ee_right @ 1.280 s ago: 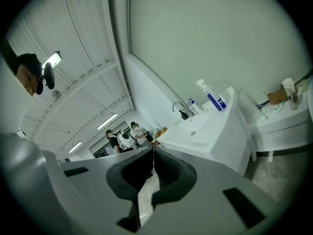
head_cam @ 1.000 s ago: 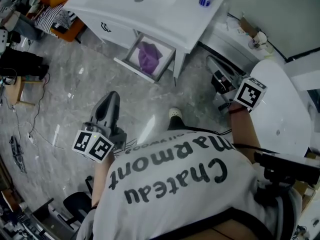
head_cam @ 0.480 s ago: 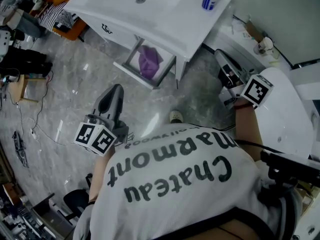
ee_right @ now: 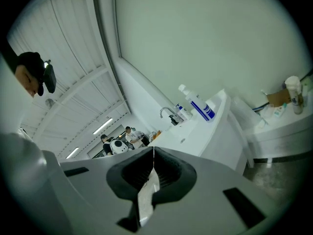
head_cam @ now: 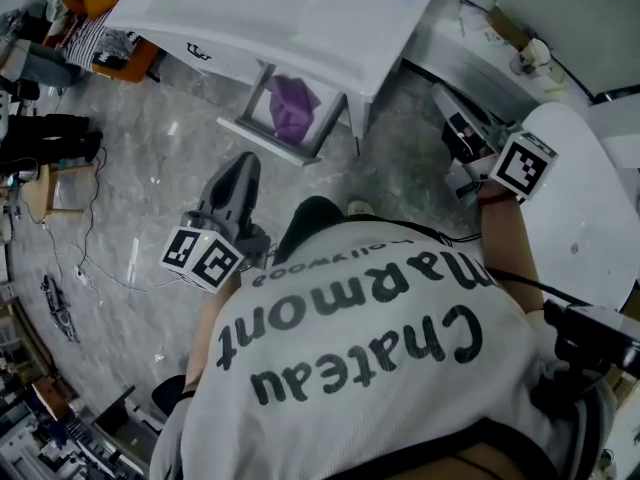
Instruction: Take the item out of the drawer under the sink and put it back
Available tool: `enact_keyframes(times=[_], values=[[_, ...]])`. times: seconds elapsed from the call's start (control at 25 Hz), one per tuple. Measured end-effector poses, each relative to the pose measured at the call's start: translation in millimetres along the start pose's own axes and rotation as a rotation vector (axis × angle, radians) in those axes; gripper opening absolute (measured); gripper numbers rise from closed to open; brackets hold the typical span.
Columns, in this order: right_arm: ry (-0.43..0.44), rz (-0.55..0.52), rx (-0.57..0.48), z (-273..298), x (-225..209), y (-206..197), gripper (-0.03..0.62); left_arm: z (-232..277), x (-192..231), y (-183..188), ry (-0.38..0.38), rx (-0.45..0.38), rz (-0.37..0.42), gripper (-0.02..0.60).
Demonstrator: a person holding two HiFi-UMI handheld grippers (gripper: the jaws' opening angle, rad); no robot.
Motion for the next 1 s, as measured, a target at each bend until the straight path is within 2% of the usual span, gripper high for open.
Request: enact_keyframes(times=[0.16, 0.32, 0.44, 0.6, 0.76, 0.88, 1.0], values=[[-0.056, 0.043, -0.01, -13.6, -10.5, -11.6, 0.012, 12.7, 15.1, -12.7, 0.037, 0.058, -0.02, 0.009], [-0.111, 0.045, -0.049, -23.7, -17.2, -11.1, 0.012, 32.5, 39.6, -29.1, 0.053, 0.15, -0.075, 0.009], [-0.171, 0.054, -0.077, -37.8, -20.4, -8.8, 0.012, 43.6, 59.4, -35.4, 0.075, 0.185, -0.081, 0.011], [-0.242, 0.07, -0.123, -55.6, -21.6, -2.7, 0.012, 61.3, 77.1, -40.9, 0.089, 0.26, -0.035, 0.011], [-0.279, 0.105, -0.153, -44.8, -19.7, -13.5, 0.012, 84.7, 95.1, -42.9, 0.033, 0.378, 0.015, 0.022], [-0.323, 0.13, -0.17, -31.0, -17.4, -36.4, 0.012, 96.6, 118.7, -52.5, -0.016, 0.47, 0.083, 0.058], [-0.407, 0.17, -0.193, -35.6, -22.0, -44.7, 0.012, 117.1, 135.2, -57.7, -0.049, 0.577, 0.182, 0.1]])
Point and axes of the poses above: the fingertips, and each gripper's own axes: z forward along the fingers, x to its left, y out of its top, the point moved 2 cm from there along -z, backward along the fingers, and after that the axes turned 2 degrees about -y, right-handed, at the moved point
